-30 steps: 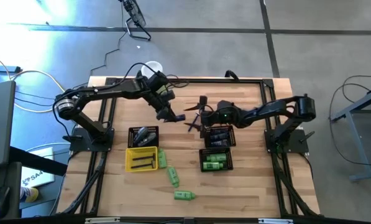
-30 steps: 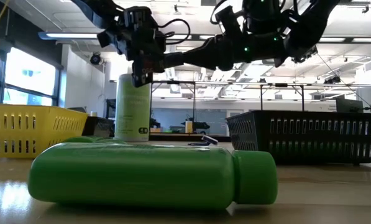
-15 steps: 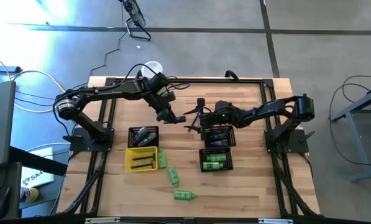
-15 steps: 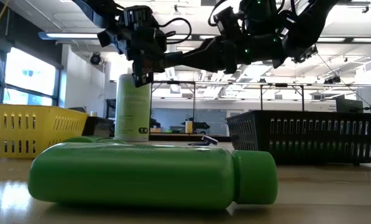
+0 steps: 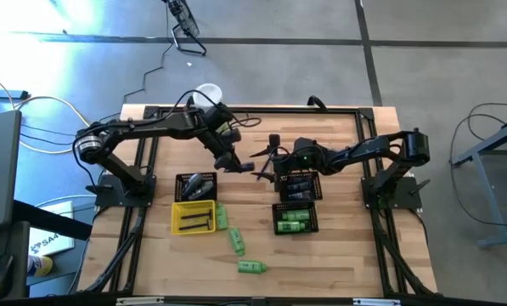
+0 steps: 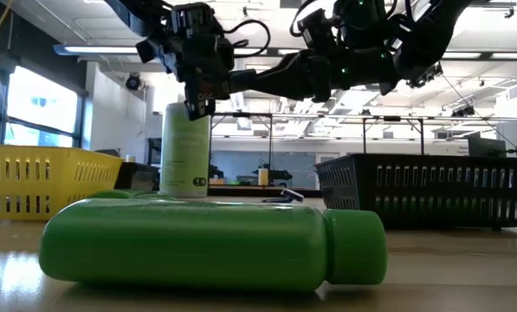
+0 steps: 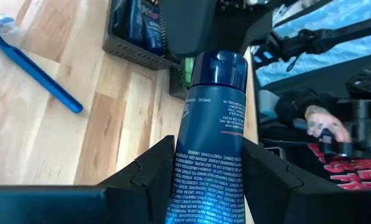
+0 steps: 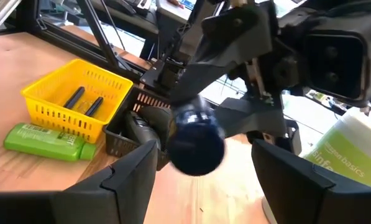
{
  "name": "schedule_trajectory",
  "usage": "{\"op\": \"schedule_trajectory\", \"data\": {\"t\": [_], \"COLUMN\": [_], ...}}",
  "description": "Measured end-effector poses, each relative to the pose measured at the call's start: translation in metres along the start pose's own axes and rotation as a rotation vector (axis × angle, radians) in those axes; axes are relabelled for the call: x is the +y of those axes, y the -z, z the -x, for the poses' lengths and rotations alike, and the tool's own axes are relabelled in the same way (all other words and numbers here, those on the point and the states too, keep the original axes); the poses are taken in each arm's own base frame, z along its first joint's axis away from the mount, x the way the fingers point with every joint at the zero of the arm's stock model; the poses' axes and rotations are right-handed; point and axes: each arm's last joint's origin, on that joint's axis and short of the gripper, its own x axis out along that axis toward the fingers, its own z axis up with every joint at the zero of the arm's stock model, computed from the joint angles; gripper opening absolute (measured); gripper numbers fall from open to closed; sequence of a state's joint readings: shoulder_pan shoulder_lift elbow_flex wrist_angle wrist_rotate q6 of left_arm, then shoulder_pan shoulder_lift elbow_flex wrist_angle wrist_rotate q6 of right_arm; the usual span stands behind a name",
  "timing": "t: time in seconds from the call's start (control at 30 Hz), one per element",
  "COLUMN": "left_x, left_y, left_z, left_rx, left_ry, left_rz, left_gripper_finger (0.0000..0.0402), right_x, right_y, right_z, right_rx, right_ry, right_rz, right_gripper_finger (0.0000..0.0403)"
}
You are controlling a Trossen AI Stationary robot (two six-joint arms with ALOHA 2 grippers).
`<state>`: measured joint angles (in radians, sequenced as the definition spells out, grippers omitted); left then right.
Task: Pick & Place Travel size toiletries
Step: Put the blue shave cream tub into the top right black bin
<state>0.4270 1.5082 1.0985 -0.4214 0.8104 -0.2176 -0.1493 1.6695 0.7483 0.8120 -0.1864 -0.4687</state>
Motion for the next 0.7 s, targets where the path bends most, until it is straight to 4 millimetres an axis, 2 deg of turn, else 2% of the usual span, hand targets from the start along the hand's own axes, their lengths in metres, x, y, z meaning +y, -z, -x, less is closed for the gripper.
{"op": "schedule_trajectory", "data": {"t": [0.17,0.7], "left_x": [-0.0019,-0.0018], "left_y": [0.0006,0.0006], "left_z": [-0.0034,-0.0032], "left_rx": [-0.002,-0.002], "left_ry": [-0.047,-0.045], "left_rz": [-0.009,-0.008], "left_gripper_finger": [0.0158,0.0158], "right_x": [0.0007,0.0051], "right_y": [-0.0003,-0.0024], "right_z": [0.0,-0.0007], "right_rx": [-0.013,-0.016], "right_ry": [-0.027,-0.034], "right_rz": [-0.001,0.005], "right_gripper_finger": [0.0255,0.0247]}}
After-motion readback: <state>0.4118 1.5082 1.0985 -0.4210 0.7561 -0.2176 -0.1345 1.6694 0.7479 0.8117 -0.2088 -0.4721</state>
